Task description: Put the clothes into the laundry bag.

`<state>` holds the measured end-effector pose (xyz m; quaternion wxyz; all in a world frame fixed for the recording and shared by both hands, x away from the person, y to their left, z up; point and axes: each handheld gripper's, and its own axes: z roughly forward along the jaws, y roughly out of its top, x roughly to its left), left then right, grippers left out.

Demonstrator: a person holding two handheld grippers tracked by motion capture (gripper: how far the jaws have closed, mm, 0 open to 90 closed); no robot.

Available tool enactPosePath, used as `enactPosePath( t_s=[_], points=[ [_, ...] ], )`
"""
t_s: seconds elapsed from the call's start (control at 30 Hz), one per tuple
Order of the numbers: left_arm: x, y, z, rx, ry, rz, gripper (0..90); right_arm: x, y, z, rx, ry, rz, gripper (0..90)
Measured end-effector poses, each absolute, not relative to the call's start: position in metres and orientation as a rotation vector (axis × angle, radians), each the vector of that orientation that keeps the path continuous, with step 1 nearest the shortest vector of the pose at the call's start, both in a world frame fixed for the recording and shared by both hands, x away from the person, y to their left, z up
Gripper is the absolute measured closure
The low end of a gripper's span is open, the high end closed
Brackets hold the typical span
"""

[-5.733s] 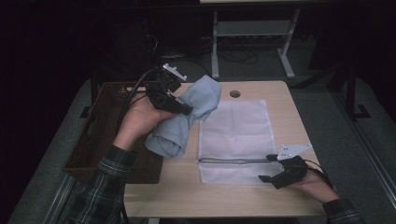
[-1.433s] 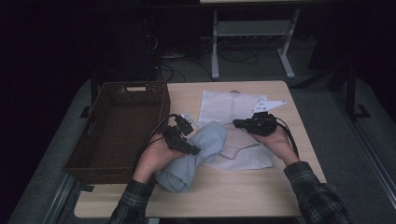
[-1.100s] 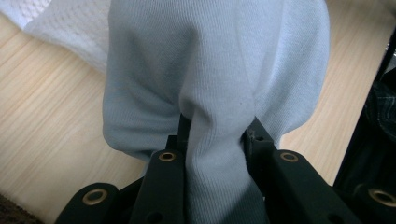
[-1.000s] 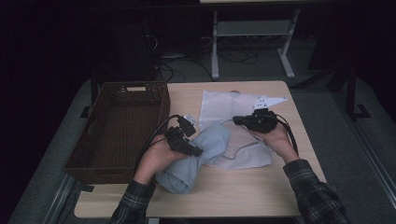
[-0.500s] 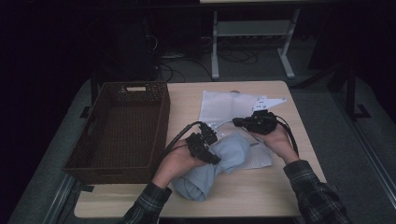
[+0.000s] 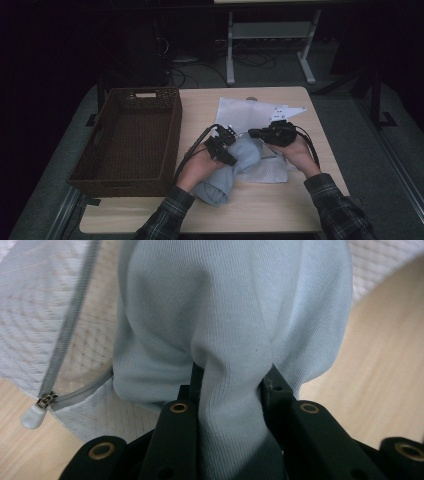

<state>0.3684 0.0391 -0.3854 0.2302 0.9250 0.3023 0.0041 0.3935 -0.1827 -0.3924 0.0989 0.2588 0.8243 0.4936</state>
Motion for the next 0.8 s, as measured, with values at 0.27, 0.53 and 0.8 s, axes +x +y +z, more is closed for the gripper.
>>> enactPosePath(
  t_s=[0.27,0.53,0.8],
  points=[
    [0.377,0.041,-0.388,2.516,0.886,0.042,73.6,0.392,-0.177,-0.393,0.753,2.453,1.464,88.9],
    [0.383,0.029,-0.392,2.491,0.951,0.099,73.6,0.39,-0.174,-0.392,0.738,2.46,1.469,88.8],
    [0.396,0.02,-0.399,2.44,1.021,0.134,73.5,0.388,-0.171,-0.392,0.727,2.476,1.467,88.9]
  ],
)
